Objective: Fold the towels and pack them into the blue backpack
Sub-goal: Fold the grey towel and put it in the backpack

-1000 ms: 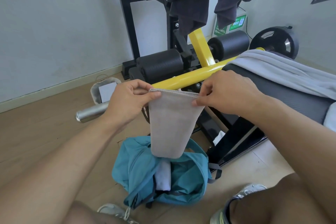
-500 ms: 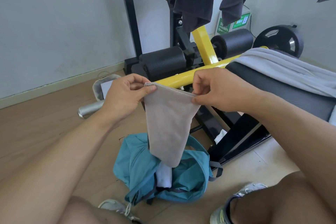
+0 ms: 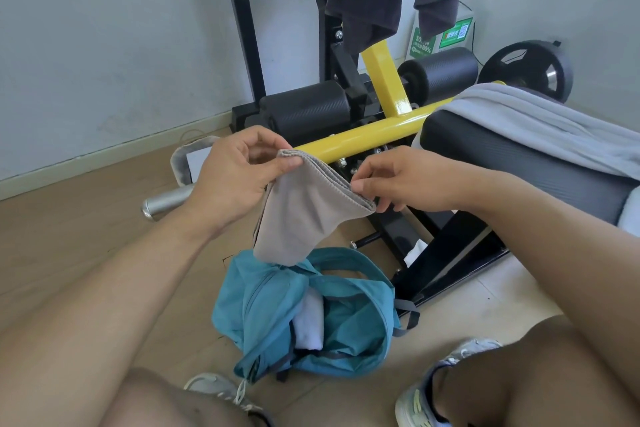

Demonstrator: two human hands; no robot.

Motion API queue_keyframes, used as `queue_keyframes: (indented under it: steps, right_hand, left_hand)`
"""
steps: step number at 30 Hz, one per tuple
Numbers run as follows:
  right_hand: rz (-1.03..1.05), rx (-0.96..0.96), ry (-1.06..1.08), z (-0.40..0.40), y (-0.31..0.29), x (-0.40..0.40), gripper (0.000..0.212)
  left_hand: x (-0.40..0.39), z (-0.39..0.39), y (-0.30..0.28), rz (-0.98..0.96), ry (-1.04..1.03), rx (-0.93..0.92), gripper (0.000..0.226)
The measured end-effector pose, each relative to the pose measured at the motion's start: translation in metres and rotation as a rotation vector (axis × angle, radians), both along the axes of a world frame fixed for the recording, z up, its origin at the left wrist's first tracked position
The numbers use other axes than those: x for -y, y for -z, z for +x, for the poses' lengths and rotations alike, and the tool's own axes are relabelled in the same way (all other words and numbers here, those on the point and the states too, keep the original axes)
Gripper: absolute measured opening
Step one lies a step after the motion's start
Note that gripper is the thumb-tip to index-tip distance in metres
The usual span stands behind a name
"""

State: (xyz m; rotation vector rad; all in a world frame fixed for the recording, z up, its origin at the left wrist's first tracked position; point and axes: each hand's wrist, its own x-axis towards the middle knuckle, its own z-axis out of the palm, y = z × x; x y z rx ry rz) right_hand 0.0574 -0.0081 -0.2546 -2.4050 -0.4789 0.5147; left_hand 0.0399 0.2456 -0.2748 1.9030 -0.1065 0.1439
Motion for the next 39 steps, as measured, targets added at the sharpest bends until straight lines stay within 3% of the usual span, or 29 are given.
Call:
queue_keyframes:
  steps: [8, 14, 17, 19, 22, 25, 30, 34, 39]
  right_hand:
    - [-0.046, 0.003, -0.007, -0.002, -0.003, -0.002, 0.011]
    - [-0.206, 0.02, -0.025, -0.003, -0.008, -0.001, 0.012]
    - [-0.273, 0.141, 0.045, -0.003, -0.014, 0.002, 0.015]
    - [-0.208, 0.229, 0.095, -0.005, -0.018, 0.001, 0.012]
    - [0.012, 0.168, 0.094, -0.01, -0.021, -0.005, 0.038]
    - [0.021, 0.189, 0.015, -0.016, -0.013, -0.018, 0.059]
    - [-0.012, 0.332, 0.087, -0.014, -0.001, -0.031, 0.026]
    - [-0.005, 0.331, 0.079, -0.01, -0.004, -0.027, 0.028]
    - [-0.027, 0.358, 0.046, -0.007, -0.009, -0.02, 0.025]
  left_hand:
    - [0.001, 0.0, 0.001, -0.026, 0.029, -0.009, 0.021]
    - [0.005, 0.0, 0.004, -0.011, 0.046, -0.018, 0.017]
    - [0.007, 0.003, 0.007, -0.01, 0.033, -0.045, 0.011]
    - [0.01, 0.003, 0.006, -0.03, 0.033, -0.06, 0.011]
    - [0.018, 0.001, 0.004, -0.038, 0.096, -0.077, 0.011]
    - [0.024, -0.002, 0.001, -0.023, 0.166, -0.053, 0.011]
    - [0.03, -0.003, 0.0, -0.032, 0.207, -0.039, 0.012]
    - [0.031, -0.002, 0.0, -0.018, 0.174, -0.063, 0.014]
    - [0.025, 0.0, -0.001, -0.012, 0.103, -0.229, 0.044]
